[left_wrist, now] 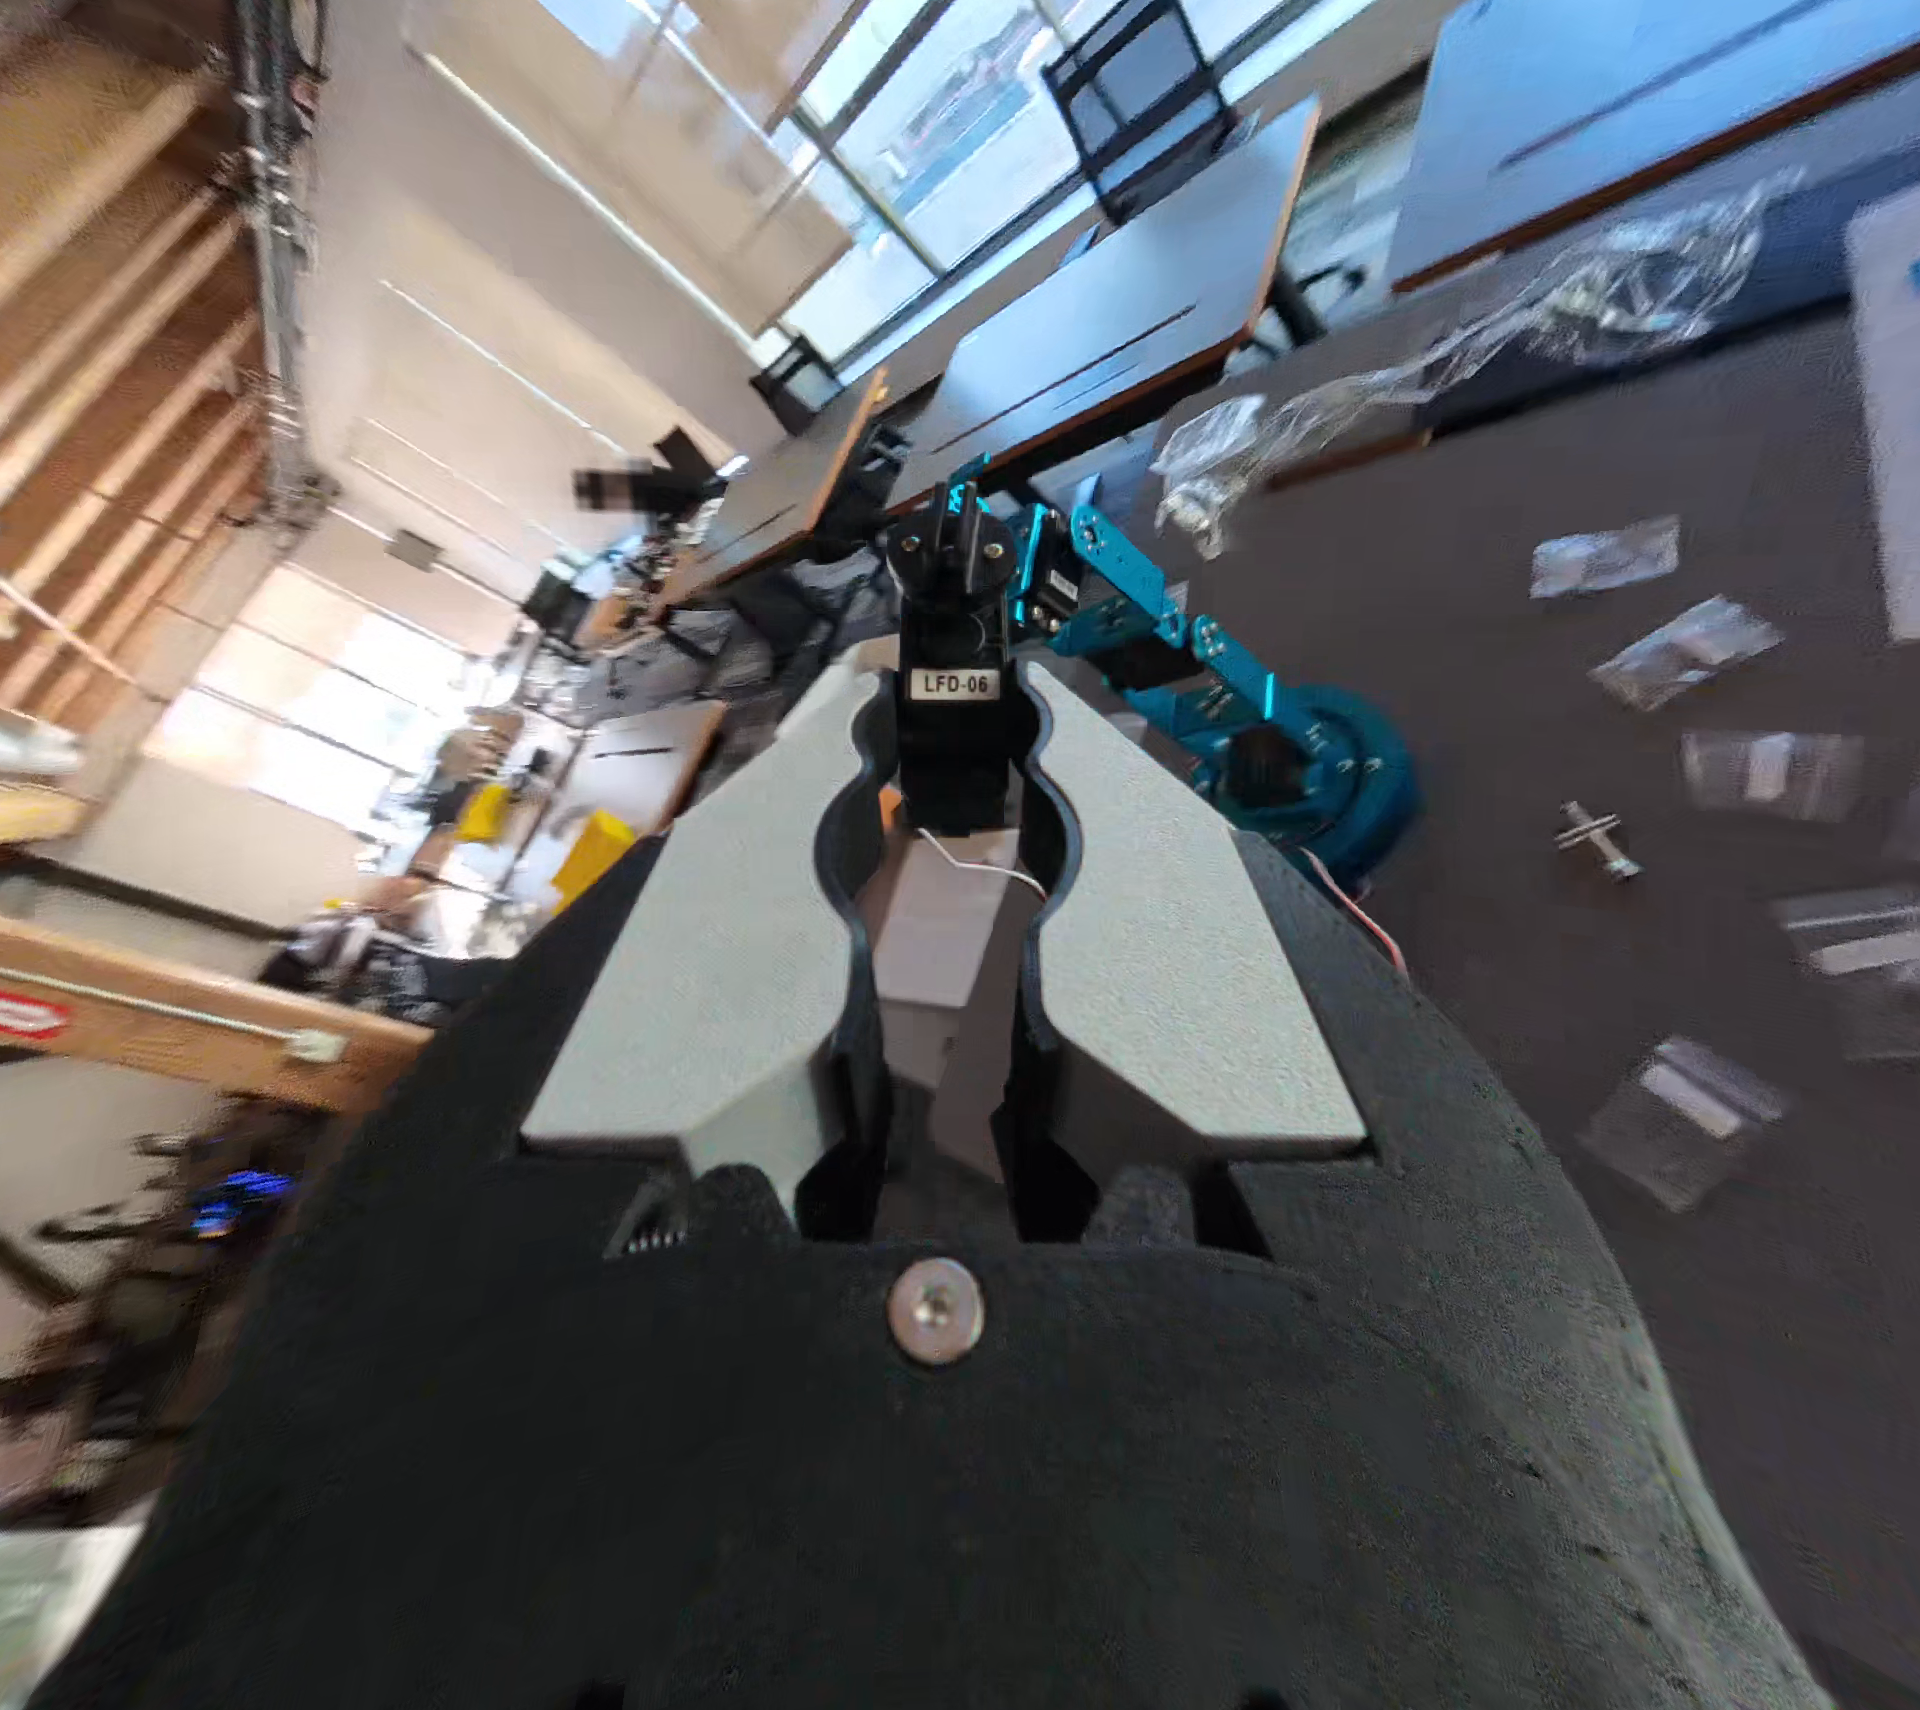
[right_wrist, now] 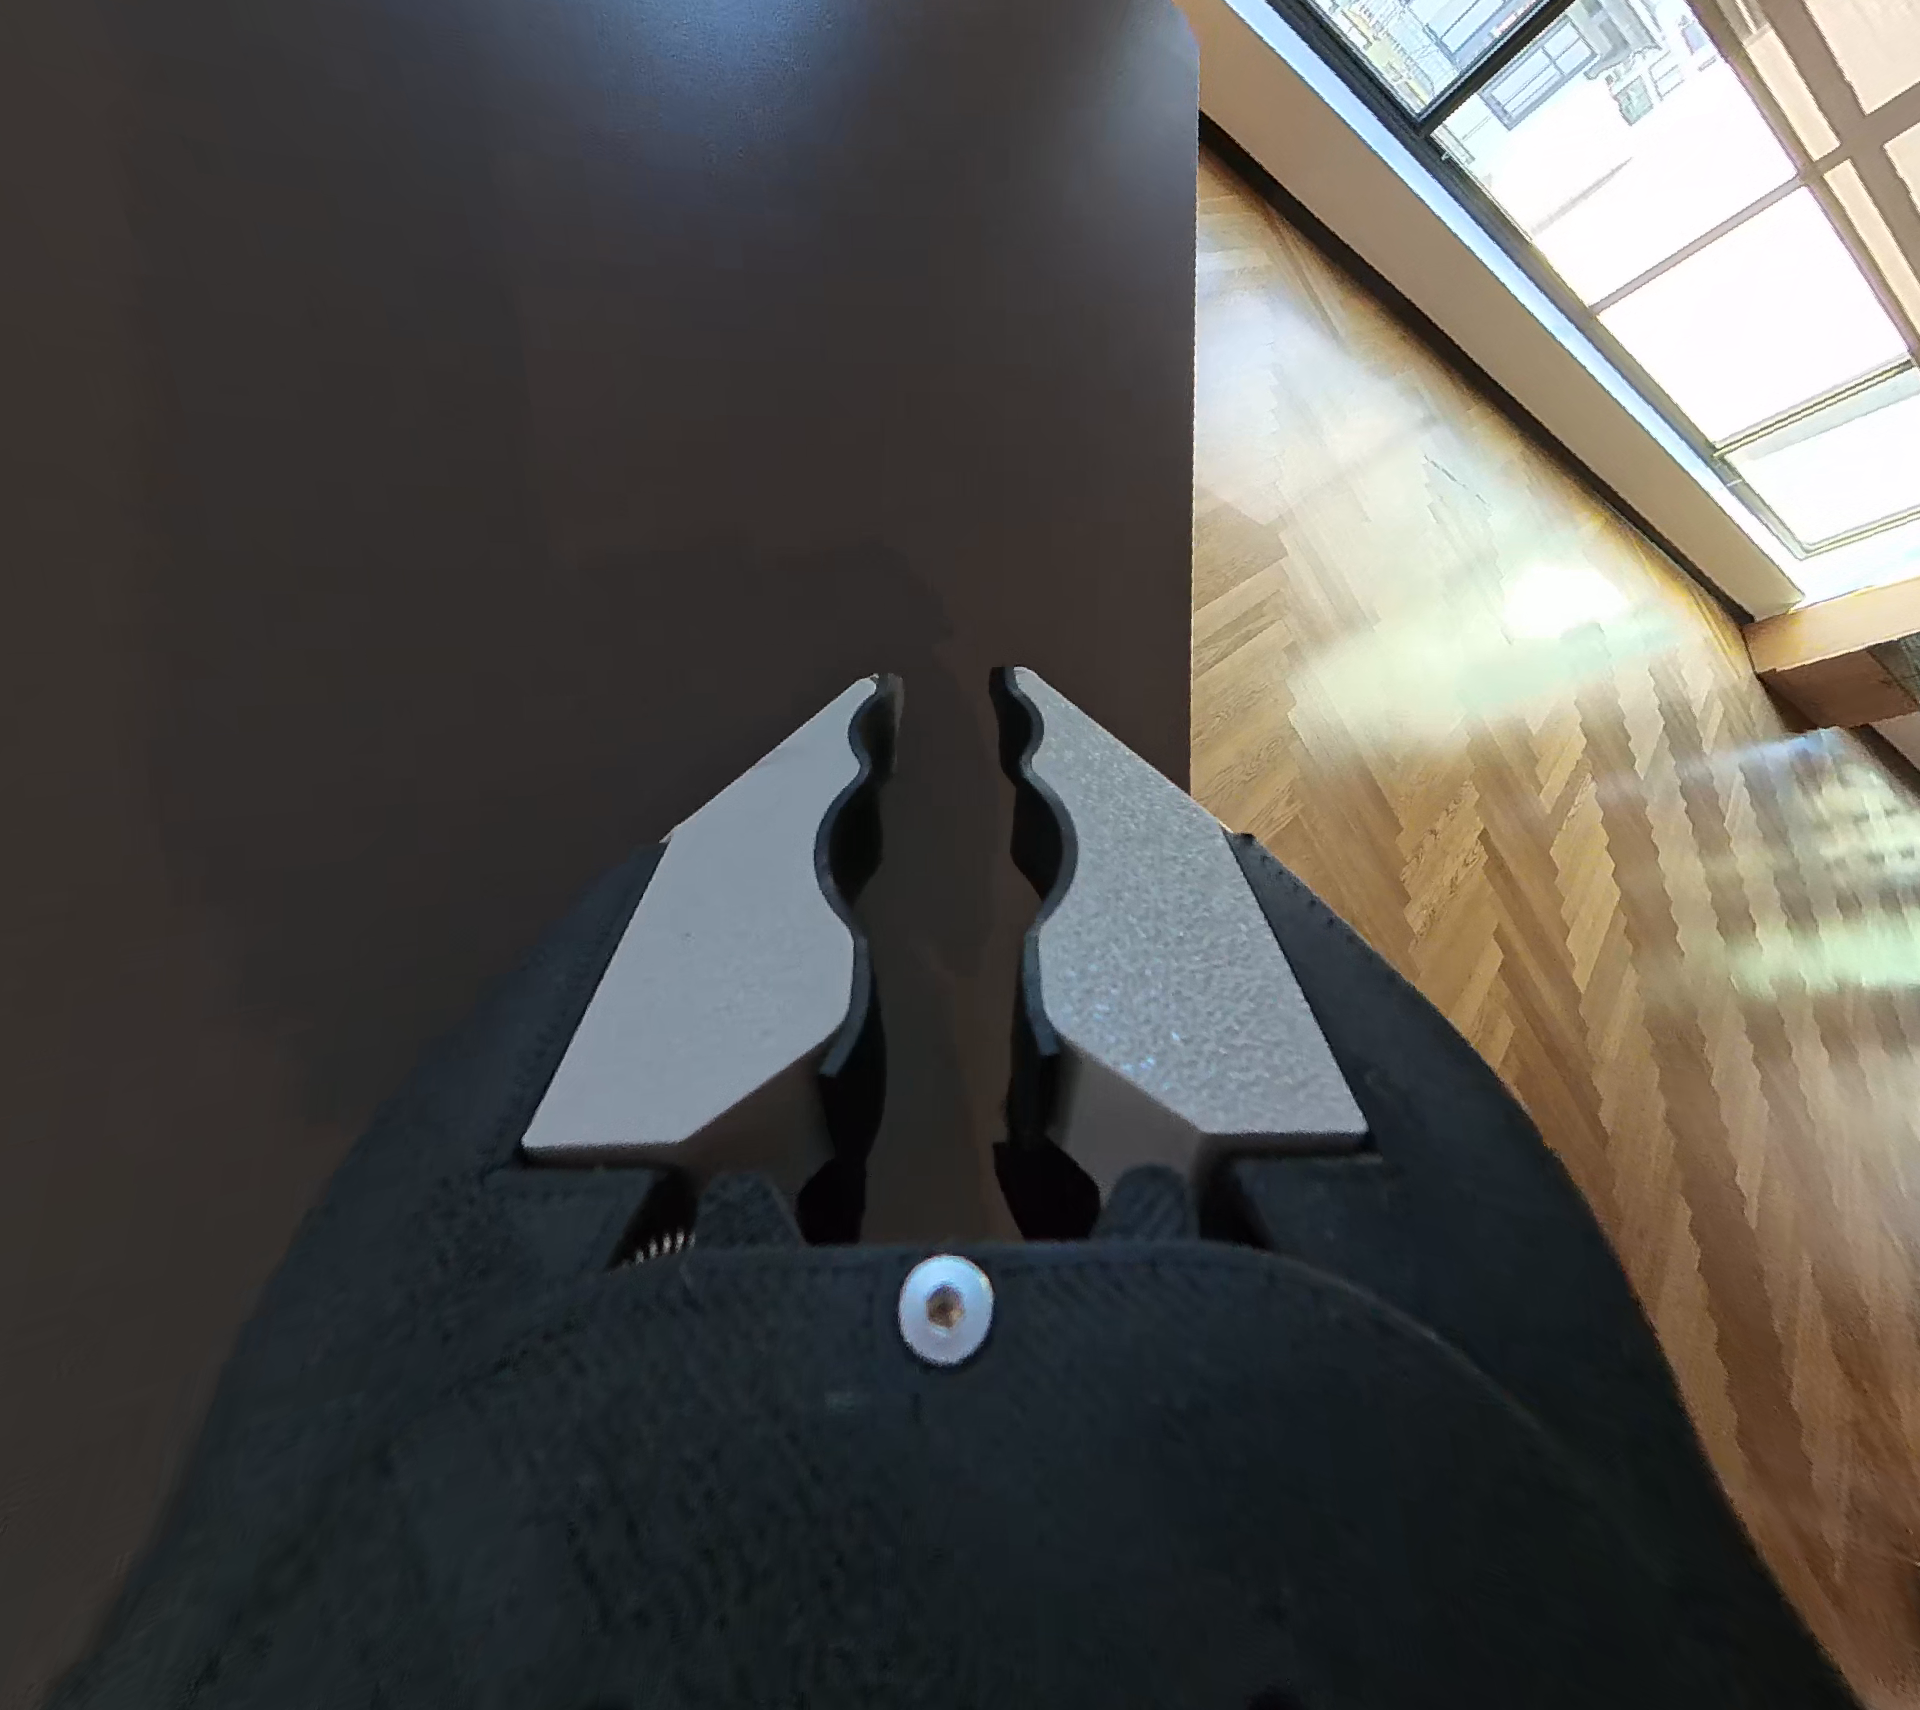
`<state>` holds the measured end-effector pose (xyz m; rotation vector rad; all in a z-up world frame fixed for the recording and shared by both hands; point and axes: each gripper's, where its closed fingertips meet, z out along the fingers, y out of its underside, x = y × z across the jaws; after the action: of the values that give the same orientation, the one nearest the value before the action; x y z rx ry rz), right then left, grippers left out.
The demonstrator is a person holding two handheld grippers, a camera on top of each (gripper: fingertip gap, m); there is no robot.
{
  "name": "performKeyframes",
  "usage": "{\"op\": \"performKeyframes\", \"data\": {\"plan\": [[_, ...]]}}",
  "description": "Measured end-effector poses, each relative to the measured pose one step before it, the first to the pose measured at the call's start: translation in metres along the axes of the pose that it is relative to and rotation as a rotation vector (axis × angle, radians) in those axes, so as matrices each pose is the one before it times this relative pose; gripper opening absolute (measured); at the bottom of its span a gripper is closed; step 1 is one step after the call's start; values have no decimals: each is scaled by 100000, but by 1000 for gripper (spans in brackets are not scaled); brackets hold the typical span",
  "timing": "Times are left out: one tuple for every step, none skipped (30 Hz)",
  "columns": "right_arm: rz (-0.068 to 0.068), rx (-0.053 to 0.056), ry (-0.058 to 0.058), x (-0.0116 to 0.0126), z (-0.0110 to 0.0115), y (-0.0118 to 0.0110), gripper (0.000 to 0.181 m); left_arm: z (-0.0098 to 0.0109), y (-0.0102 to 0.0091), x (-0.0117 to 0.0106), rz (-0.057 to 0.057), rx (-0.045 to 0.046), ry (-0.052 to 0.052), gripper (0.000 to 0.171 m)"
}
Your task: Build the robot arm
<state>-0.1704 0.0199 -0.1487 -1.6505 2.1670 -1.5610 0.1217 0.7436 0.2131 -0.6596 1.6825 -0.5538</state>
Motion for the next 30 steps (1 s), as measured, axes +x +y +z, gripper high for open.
{"op": "performKeyframes", "data": {"plan": [[4, 58, -118, -3, -12, 0, 19, 147, -162, 669, 3140, -918, 130, 20], [190, 24, -234, -13, -5, 12, 19, 152, -158, 680, 2242, -561, 680, 20], [151, 31, -266, -5, -15, 12, 19, 155, -94, 514, 2204, -554, 36, 20], [107, 27, -256, -22, -7, 4, 19, 154, -37, 291, 2427, -748, -927, 20], [24, 49, -155, -9, -12, 1, 19, 158, 34, 124, 2372, -1018, -1435, 20], [-28, 2, -60, -21, -13, -1, 19, 140, 39, 78, 1826, -938, -1111, 20], [-190, 30, -34, -16, -1, -5, 20, 134, -13, 90, 965, -419, -345, 20], [-132, 8, -46, -2, 6, -8, 19, 113, -36, 85, 224, -152, 229, 20], [78, 23, -86, -6, 3, 5, 19, 98, -20, 63, -209, -191, 505, 20], [191, 54, -120, -4, -10, -6, 19, 84, 8, 30, -327, -222, 486, 20], [128, 13, -138, -8, 9, -8, 19, 68, -15, 10, -160, -156, 320, 20], [34, -22, -76, -10, 11, -4, 19, 39, -18, 56, 18, -87, 446, 20], [-193, 41, -75, -24, 35, -35, 19, 51, 0, 184, 12, -225, 858, 20], [-634, 33, -386, -69, 42, -64, 19, 52, 6, 350, 119, -401, 1421, 20], [-760, 500, -913, -174, 47, -167, 20, 98, -5, 650, 516, -304, 2352, 20], [-659, 823, -805, -182, 46, -222, 21, 198, -42, 1070, 729, -86, 3498, 20], [-771, 434, -597, -160, 43, -211, 24, 338, -82, 1495, 666, 45, 4708, 20], [-1284, 527, -827, -215, 6, -295, 30, 469, -166, 1855, 931, 344, 5655, 19], [-1302, 1393, -213, -157, -89, -471, 33, 582, -284, 1999, 1263, 1056, 5590, 19], [-1314, 2820, 411, -89, -284, -888, 33, 669, -405, 1990, 1335, 1748, 5091, 19], [-1231, 4015, -1091, -382, -538, -1403, 33, 749, -498, 1946, 1315, 2088, 4835, 19], [-501, 3697, -703, -487, -867, -1837, 32, 775, -617, 1789, 1059, 2238, 4392, 20], [-254, 3940, -2081, -970, -1172, -2493, 32, 761, -762, 1604, 654, 2431, 3866, 20], [-1414, 5843, -4420, -1677, -1340, -3258, 32, 626, -921, 1545, 348, 2652, 3979, 20], [-2994, 5970, -4531, -2050, -1258, -3510, 32, 477, -1081, 1536, 492, 3087, 4167, 20], [-4738, 4682, -4907, -2253, -1009, -3353, 33, 327, -1114, 1431, 1105, 3116, 3582, 20], [-3941, 4390, -4898, -2203, -789, -3176, 32, 219, -1009, 1258, 1775, 2401, 2684, 20], [-1553, 4925, -5657, -2153, -611, -2996, 33, 135, -873, 1085, 1958, 1794, 1992, 20], [-515, 4870, -5498, -1983, -437, -2652, 32, 70, -805, 967, 1841, 1703, 1786, 20], [-415, 3316, -3285, -1464, -243, -2110, 32, 36, -685, 886, 1590, 1389, 1743, 20]]}}
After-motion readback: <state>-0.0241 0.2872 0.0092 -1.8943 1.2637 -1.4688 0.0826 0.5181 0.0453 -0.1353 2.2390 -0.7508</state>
